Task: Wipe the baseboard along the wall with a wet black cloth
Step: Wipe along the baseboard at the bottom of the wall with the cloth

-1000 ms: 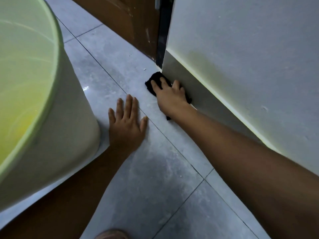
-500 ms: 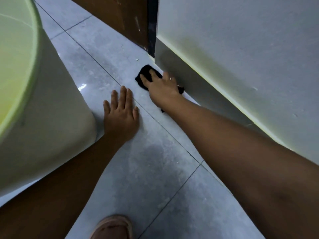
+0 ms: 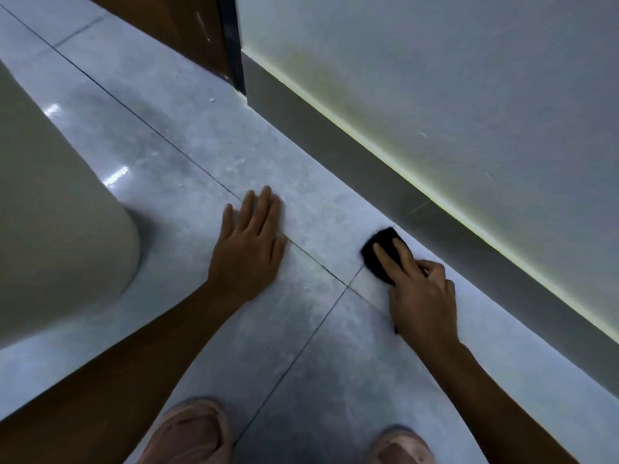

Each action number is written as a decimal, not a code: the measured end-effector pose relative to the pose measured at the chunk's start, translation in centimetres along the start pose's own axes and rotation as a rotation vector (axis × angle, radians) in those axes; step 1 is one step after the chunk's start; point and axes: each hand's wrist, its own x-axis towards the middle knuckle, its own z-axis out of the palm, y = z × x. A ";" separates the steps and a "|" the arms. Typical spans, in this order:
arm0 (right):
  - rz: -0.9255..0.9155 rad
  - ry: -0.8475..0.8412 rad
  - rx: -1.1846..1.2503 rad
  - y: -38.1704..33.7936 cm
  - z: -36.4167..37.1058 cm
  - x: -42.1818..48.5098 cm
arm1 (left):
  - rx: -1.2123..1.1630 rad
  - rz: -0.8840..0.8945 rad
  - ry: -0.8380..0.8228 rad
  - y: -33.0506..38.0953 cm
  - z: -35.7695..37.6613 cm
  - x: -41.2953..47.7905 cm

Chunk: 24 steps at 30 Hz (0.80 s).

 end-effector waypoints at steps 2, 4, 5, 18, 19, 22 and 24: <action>0.054 -0.006 0.005 -0.8 -0.6 2.0 | 0.021 0.064 0.001 1.5 0.4 -0.3; 0.013 -0.028 0.045 -1.9 -0.7 3.6 | 0.028 0.104 0.000 2.8 0.5 -0.4; -0.021 -0.018 0.049 -2.2 -0.7 3.8 | 0.029 0.126 -0.005 3.5 0.5 -0.4; 0.268 0.086 -0.140 13.4 2.3 -10.2 | 0.013 0.170 -0.101 5.8 1.4 -0.8; 0.337 0.085 -0.110 13.9 2.5 -11.0 | 0.013 0.165 -0.101 5.8 1.4 -0.8; 0.482 0.158 -0.016 11.7 2.8 -10.7 | 0.008 0.162 -0.104 6.1 1.4 -1.0; 0.360 0.196 -0.003 8.0 2.9 -9.3 | 0.004 0.163 -0.105 6.2 1.5 -1.0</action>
